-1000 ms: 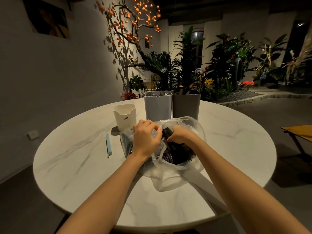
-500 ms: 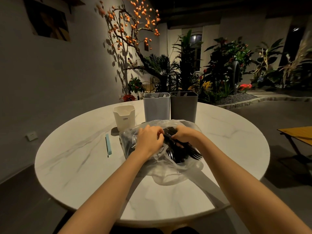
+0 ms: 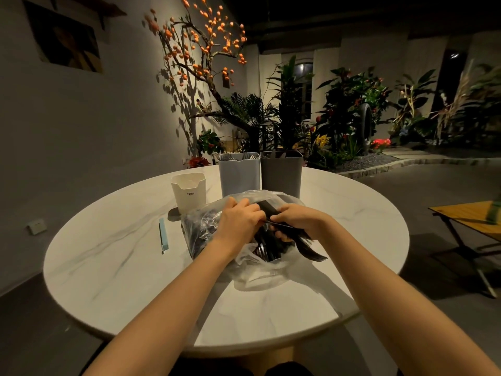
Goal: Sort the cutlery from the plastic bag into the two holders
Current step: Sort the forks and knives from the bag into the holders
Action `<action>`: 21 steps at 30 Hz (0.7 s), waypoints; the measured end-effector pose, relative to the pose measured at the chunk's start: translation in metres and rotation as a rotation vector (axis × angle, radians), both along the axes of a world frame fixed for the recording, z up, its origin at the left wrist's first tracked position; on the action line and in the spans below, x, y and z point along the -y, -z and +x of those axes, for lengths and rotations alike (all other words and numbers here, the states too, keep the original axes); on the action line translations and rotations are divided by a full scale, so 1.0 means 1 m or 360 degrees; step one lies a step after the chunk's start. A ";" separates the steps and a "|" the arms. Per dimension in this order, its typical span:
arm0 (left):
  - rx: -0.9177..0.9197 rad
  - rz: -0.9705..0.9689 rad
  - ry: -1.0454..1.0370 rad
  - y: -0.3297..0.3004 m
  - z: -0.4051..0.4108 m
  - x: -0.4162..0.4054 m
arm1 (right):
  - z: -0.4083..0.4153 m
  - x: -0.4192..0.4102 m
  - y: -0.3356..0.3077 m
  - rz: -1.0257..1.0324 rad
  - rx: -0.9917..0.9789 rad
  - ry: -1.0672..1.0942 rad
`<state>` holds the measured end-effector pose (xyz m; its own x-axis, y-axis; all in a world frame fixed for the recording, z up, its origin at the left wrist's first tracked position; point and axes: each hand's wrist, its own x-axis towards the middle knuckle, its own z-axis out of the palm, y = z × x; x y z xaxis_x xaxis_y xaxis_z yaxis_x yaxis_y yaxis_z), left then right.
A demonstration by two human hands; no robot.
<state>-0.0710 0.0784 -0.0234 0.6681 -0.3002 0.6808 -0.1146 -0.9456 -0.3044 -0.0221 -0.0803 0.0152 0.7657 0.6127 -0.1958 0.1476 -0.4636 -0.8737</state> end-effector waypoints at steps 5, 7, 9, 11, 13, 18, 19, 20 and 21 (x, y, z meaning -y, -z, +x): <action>0.0098 0.0099 0.0176 0.000 -0.002 0.003 | -0.003 -0.001 0.003 0.0159 -0.0231 0.0019; 0.0070 0.0030 0.0185 0.000 -0.002 0.000 | -0.002 0.001 0.002 0.0232 -0.0323 -0.0042; 0.0001 -0.0190 0.0182 0.003 -0.001 -0.003 | 0.000 0.005 0.002 0.0263 -0.0330 -0.0114; -0.0072 -0.0504 0.0160 0.005 -0.002 -0.004 | 0.000 0.008 0.001 0.0173 -0.0194 -0.0163; -0.0149 -0.0740 0.0093 0.007 -0.002 -0.005 | -0.001 0.009 0.001 0.0081 -0.0079 -0.0178; -0.0387 -0.1136 -0.0155 0.006 0.000 -0.009 | -0.001 0.011 0.004 -0.0005 -0.0146 -0.0142; -0.0447 -0.1233 -0.0176 0.007 0.001 -0.012 | 0.000 0.012 0.005 0.0025 -0.0184 -0.0134; -0.0501 -0.1311 -0.0191 0.008 0.003 -0.013 | 0.001 0.013 0.006 0.0062 -0.0212 -0.0135; -0.0530 -0.1376 -0.0192 0.008 0.005 -0.015 | 0.003 0.014 0.007 0.0097 -0.0226 -0.0142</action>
